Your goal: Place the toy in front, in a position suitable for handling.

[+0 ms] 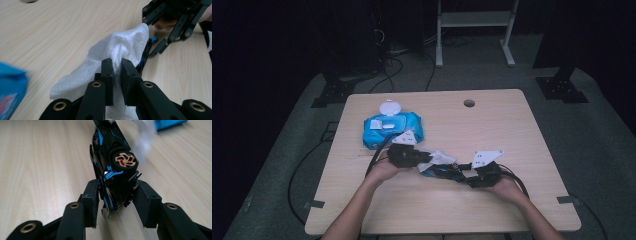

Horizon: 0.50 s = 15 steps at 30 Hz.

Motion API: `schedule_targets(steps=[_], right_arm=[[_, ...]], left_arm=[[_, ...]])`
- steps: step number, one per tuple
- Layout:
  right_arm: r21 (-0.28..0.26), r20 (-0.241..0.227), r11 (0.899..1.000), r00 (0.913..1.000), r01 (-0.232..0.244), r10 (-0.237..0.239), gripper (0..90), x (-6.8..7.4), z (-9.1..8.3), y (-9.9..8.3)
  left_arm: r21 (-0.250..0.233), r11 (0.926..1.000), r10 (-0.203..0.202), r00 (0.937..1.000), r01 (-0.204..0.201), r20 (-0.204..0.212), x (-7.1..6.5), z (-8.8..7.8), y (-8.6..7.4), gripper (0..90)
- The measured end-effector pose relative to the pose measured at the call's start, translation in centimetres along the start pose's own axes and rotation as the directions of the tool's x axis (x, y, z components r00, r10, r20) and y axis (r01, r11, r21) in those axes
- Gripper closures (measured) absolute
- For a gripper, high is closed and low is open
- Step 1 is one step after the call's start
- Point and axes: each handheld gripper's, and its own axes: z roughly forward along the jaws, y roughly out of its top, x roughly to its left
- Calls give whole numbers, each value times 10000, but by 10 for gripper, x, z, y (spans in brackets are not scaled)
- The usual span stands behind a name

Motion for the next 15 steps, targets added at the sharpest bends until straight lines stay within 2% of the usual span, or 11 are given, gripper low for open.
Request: schedule_targets(steps=[4, 7, 8, 9, 11, 13, 15], right_arm=[[149, 591, 9999, 9983, -2, -7, 560, -7, -3, 0], [150, 562, 9991, 9976, 389, -397, 561, -12, -4, -1], [179, 553, 9986, 9972, 498, -507, 561, -12, -4, 0], [178, 555, 9965, 9950, 817, -826, 561, -13, -3, 0], [293, 435, 9931, 9925, 1132, -1144, 560, -16, -3, 2], [388, 367, 9928, 9927, 1133, -1147, 559, -20, -3, 4], [336, 380, 9953, 9950, 908, -921, 554, -24, -2, 3]], left_arm=[[-73, 9996, -290, 9996, 290, -10, 5, -1, -7, 811], [-439, 9985, -334, 9994, 333, -11, 5, 5, -4, 811], [-614, 9970, -476, 9988, 481, 93, 6, 6, -2, 811], [-646, 9962, -569, 9982, 581, 194, 7, 9, 0, 811], [-325, 9983, -480, 9988, 482, 87, 10, 15, 2, 811], [-257, 9977, -627, 9979, 630, 139, 12, 20, 2, 811], [-307, 9961, -823, 9964, 828, 186, 14, 20, 1, 811]])
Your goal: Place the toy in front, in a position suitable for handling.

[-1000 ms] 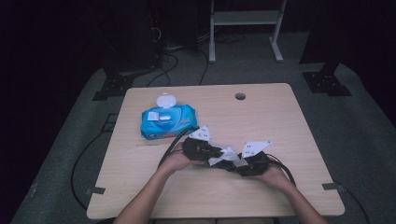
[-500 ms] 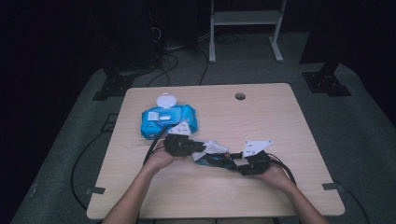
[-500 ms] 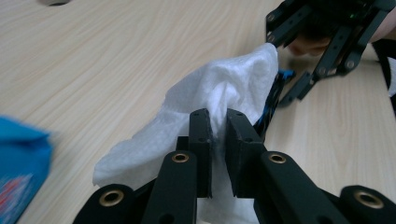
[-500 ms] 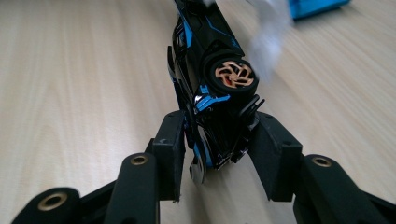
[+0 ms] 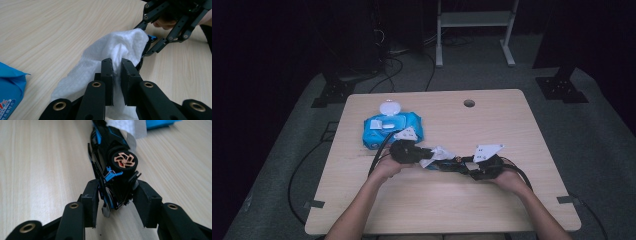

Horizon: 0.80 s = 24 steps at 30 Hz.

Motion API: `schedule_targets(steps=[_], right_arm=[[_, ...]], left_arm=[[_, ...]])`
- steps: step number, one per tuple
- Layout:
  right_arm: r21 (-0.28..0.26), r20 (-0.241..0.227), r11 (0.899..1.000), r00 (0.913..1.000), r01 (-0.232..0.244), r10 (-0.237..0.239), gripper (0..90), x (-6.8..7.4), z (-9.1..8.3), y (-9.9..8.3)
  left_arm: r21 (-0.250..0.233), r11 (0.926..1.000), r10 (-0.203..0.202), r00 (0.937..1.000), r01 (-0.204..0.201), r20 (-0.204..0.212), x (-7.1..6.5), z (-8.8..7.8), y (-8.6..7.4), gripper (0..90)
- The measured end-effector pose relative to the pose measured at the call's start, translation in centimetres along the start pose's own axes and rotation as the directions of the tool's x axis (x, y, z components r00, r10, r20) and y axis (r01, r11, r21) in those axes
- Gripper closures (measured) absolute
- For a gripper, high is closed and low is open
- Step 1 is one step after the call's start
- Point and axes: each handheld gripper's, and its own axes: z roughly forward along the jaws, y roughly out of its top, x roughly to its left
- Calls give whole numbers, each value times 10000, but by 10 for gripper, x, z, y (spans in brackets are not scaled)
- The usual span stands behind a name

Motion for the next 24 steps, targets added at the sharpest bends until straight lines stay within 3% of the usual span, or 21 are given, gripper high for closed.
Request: schedule_targets(steps=[2, 5, 8, 11, 13, 16, 19, 24], right_arm=[[85, 30, 9968, 9968, -800, 799, 548, -4, 0, -1], [162, -131, 9886, 9886, -1499, 1501, 448, -9, -2, -3], [-106, -360, 9841, 9835, -1776, 1771, 446, -9, -7, -1], [-88, -31, 9893, 9893, -1457, 1457, 455, -7, -4, 2], [-185, 339, 9891, 9886, -1458, 1464, 522, -6, -4, 2], [-321, 372, 9866, 9863, -1598, 1609, 568, -5, -5, 0], [-411, 693, 9888, 9868, -1436, 1462, 601, 1, -7, -1], [-333, 772, 9904, 9877, -1340, 1362, 638, 9, -10, -2]], left_arm=[[-95, 9999, -130, 9999, 130, 12, 2, 0, -1, 812], [-158, 9998, -135, 9999, 135, 28, 2, 0, -3, 812], [-166, 9998, -52, 10000, 52, 7, 0, -1, -4, 812], [-187, 9998, 9, 10000, -9, 3, -2, -2, -5, 812], [-182, 9998, 66, 10000, -67, -43, -4, -2, -5, 811], [-272, 9995, 144, 9999, -144, -3, -7, -3, -7, 811], [-320, 9993, 218, 9998, -217, 3, -10, -5, -9, 811], [-319, 9990, 330, 9994, -325, 138, -16, -7, -12, 810]])
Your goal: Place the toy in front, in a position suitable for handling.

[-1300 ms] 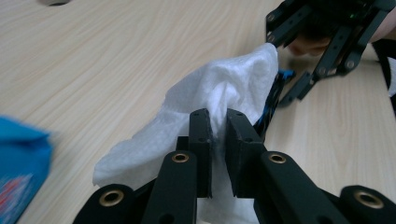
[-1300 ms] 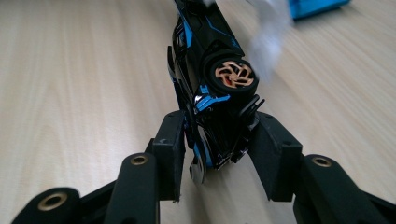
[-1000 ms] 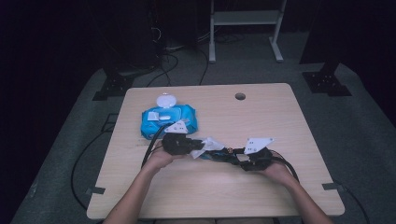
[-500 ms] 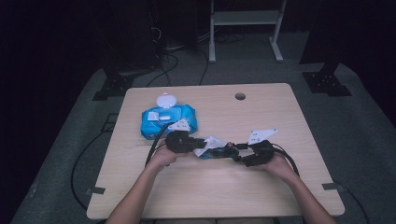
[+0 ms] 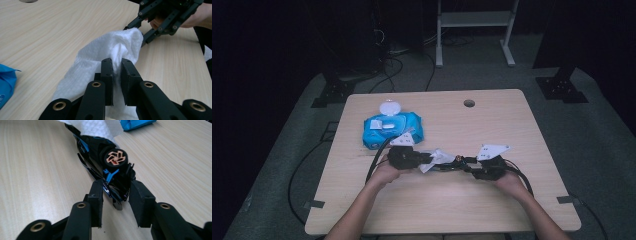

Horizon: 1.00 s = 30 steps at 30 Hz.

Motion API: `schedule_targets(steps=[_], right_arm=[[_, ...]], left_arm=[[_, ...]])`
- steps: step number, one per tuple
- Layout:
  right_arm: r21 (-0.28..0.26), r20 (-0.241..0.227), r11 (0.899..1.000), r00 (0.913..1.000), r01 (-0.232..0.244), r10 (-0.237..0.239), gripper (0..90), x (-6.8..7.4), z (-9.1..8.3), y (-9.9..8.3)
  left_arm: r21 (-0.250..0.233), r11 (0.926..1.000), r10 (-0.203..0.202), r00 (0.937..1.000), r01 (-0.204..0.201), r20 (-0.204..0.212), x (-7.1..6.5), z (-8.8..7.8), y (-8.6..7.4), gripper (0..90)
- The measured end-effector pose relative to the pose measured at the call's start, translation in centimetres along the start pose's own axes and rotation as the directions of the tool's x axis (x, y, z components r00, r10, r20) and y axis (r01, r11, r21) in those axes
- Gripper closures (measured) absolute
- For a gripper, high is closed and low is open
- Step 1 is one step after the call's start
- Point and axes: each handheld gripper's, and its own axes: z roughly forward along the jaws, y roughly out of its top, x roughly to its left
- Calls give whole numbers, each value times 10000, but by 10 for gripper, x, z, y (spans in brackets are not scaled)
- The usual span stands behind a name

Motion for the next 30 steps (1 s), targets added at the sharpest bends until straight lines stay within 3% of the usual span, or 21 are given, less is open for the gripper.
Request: schedule_targets(steps=[4, 11, 18, 23, 26, 30], right_arm=[[41, 145, 9999, 9998, 106, -106, 650, 6, -3, -2], [23, 429, 9995, 9985, 325, -326, 711, 12, -6, -8], [75, 348, 9989, 9984, 453, -455, 707, 18, -9, -12], [424, 298, 9971, 9975, 628, -641, 693, 25, -10, -17], [928, 191, 9929, 9968, 750, -771, 696, 27, -6, -23], [912, -181, 9925, 9966, 817, -804, 640, 29, -7, -26]], left_arm=[[52, 9998, 184, 9997, -184, 134, -5, -1, -1, 806], [1, 9999, 156, 9994, -156, 297, -6, -3, -4, 804], [46, 9998, 202, 9993, -203, 317, -10, -4, -6, 793], [283, 9993, 240, 9990, -250, 371, -10, -2, -12, 791], [563, 9981, 235, 9993, -252, 297, -9, 3, -18, 791], [657, 9976, 190, 9996, -204, 223, -7, 4, -22, 786]])
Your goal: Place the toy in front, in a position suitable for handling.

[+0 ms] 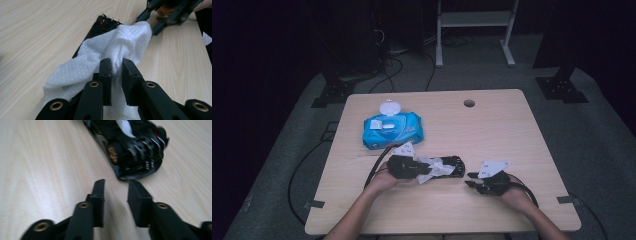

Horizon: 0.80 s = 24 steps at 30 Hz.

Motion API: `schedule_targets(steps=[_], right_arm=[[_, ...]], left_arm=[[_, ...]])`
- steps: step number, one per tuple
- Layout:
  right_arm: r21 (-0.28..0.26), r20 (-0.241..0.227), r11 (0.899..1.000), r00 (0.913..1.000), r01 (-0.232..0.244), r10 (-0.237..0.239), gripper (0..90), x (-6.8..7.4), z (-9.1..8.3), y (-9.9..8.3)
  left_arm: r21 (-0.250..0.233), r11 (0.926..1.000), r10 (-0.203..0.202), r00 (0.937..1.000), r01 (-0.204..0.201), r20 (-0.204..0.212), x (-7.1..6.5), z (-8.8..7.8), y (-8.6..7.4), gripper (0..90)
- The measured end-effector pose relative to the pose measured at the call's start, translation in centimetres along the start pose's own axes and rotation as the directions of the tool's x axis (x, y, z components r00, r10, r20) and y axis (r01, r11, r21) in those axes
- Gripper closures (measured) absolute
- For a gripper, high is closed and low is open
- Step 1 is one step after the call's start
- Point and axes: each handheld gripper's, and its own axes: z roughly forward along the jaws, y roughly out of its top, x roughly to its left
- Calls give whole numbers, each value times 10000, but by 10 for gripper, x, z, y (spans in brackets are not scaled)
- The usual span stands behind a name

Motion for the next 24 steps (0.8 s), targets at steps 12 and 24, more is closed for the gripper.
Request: schedule_targets(steps=[12, 24], right_arm=[[-1293, -1012, 9900, 9939, -566, 436, 406, -23, 5, 47], [-236, -1070, 9987, 9934, -442, 414, 208, -30, 22, 40]], left_arm=[[88, 10000, 29, 9997, -27, -262, 5, 1, -4, 786], [223, 9996, 173, 9993, -165, -323, 5, 4, -4, 786]])
